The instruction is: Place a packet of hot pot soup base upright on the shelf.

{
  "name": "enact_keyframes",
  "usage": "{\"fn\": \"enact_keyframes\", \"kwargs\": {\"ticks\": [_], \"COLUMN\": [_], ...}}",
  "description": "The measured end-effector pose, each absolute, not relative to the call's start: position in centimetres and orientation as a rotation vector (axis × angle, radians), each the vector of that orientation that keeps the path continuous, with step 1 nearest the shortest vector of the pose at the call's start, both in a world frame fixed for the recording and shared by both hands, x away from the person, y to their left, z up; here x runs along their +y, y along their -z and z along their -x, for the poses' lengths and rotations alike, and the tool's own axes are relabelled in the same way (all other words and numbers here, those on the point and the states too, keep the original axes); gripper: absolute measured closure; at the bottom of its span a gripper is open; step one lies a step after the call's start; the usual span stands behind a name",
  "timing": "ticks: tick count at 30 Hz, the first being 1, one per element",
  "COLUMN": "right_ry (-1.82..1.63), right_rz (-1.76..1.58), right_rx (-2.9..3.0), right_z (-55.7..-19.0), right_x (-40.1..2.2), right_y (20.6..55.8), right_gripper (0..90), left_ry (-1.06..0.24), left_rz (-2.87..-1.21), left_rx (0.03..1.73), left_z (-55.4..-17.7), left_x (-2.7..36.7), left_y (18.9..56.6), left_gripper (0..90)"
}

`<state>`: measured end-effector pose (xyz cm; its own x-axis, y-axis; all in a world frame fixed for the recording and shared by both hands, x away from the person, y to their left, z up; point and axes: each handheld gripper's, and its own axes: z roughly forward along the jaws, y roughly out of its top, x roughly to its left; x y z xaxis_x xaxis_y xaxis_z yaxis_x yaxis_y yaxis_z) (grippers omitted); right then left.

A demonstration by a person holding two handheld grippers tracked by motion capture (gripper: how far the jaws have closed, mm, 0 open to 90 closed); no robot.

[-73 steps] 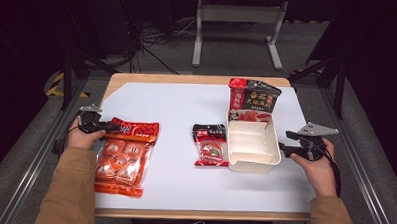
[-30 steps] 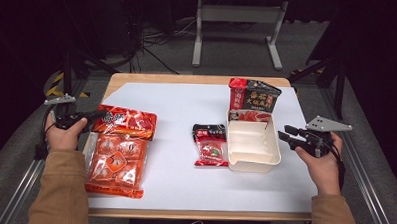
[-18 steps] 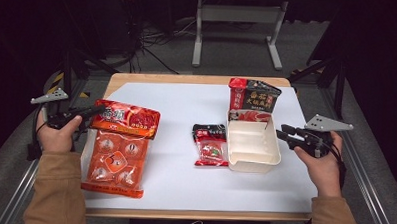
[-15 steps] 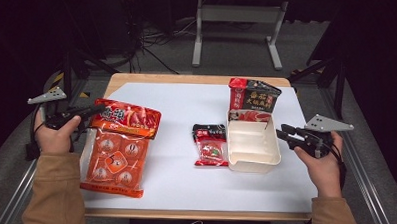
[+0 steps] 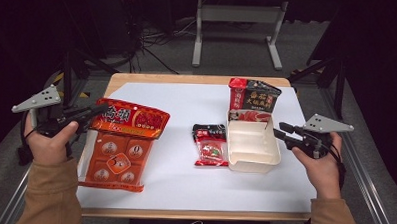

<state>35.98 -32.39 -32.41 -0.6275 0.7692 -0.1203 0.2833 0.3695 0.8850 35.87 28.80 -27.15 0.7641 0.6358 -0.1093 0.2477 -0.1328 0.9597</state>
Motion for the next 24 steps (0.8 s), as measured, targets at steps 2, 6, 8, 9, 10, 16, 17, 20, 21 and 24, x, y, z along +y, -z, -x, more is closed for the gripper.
{"fn": "enact_keyframes", "kwargs": {"ticks": [2, 6, 8, 9, 10, 16, 17, 20, 21, 24], "right_ry": [-1.197, -1.204, -1.216, -1.221, -1.228, -1.283, -1.298, -1.325, -1.333, -1.415], "right_rz": [-0.905, -0.896, -0.884, -0.883, -0.873, -0.822, -0.815, -0.795, -0.784, -0.75], "right_rx": [2.107, 2.106, 2.111, 2.113, 2.116, 2.139, 2.146, 2.158, 2.161, 2.153], "right_z": [-35.9, -35.9, -35.9, -35.9, -35.9, -35.9, -35.9, -36.0, -36.0, -36.0], "right_x": [-32.3, -32.1, -31.8, -31.7, -31.5, -29.9, -29.5, -28.6, -28.2, -26.8], "right_y": [32.4, 32.3, 32.3, 32.3, 32.2, 31.9, 31.9, 32.0, 32.0, 31.6], "right_gripper": [65.5, 65.6, 65.6, 65.5, 65.6, 64.9, 64.7, 63.4, 62.6, 59.2], "left_ry": [-0.387, -0.361, -0.349, -0.347, -0.342, -0.372, -0.379, -0.381, -0.382, -0.379], "left_rz": [-1.71, -1.705, -1.701, -1.697, -1.693, -1.661, -1.65, -1.628, -1.621, -1.599], "left_rx": [0.68, 0.59, 0.559, 0.549, 0.536, 0.506, 0.504, 0.506, 0.504, 0.491], "left_z": [-35.6, -34.5, -34.0, -33.9, -33.7, -33.2, -33.2, -33.2, -33.2, -33.3], "left_x": [28.7, 28.0, 27.7, 27.5, 27.4, 26.8, 26.7, 26.5, 26.4, 25.9], "left_y": [26.9, 26.1, 25.8, 25.6, 25.5, 25.1, 25.0, 25.0, 25.0, 25.0], "left_gripper": [90.0, 90.0, 90.0, 90.0, 90.0, 90.0, 90.0, 90.0, 90.0, 90.0]}}
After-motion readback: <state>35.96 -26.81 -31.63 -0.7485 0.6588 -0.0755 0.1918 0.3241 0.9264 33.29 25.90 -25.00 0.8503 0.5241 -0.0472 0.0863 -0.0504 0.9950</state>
